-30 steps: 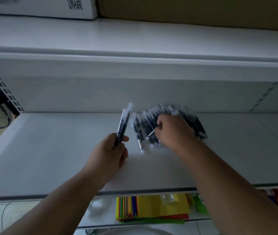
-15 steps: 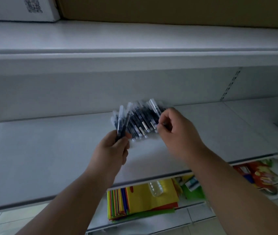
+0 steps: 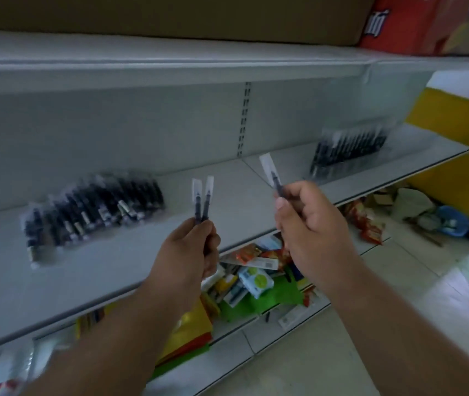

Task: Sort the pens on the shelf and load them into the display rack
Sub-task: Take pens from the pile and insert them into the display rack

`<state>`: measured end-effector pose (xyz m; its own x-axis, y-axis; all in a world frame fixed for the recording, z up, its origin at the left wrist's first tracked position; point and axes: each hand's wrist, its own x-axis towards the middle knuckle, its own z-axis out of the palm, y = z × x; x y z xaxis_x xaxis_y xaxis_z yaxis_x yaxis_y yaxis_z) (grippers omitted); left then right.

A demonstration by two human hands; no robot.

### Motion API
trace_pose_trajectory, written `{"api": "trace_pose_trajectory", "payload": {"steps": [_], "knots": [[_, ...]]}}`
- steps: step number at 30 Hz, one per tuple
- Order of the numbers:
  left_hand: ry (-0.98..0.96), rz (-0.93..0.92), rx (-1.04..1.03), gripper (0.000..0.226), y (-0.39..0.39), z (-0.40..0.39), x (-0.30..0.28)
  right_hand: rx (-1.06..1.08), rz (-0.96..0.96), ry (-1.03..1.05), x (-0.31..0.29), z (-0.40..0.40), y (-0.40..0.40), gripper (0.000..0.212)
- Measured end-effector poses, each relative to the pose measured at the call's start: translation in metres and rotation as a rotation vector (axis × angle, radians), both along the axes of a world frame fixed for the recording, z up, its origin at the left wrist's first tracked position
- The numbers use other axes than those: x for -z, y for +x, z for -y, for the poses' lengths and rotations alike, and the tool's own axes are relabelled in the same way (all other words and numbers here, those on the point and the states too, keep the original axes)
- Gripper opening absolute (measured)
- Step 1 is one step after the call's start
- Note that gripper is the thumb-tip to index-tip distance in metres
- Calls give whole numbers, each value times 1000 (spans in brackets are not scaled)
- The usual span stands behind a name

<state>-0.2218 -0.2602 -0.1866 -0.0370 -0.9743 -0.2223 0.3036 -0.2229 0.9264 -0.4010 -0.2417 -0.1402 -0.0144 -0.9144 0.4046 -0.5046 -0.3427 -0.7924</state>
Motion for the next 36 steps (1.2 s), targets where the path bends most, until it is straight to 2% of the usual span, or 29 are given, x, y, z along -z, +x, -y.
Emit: {"api": "trace_pose_trajectory", "payload": {"steps": [5, 10, 14, 19, 28, 31, 36], "knots": [[28, -69, 111, 27, -120, -7, -4, 195, -67, -83, -7, -17, -116, 9], [6, -24, 182, 25, -211, -1, -3, 319, -97, -60, -9, -17, -207, 6], [28, -3, 209, 28, -249, 12, -2, 311, -53, -11, -8, 2, -249, 1], [23, 74, 216, 31, -282, 50, -2, 347, -14, -1, 4, 46, -287, 11], [-28, 40, 327, 36, -359, 130, 0, 407, -59, -42, -11, 116, -365, 11], [-10, 19, 270, 38, -373, 151, 3, 364, -75, -41, -10, 157, -390, 13], [-16, -41, 59, 36, -415, 170, 5, 214, -129, -120, -12, 237, -432, 12]]}}
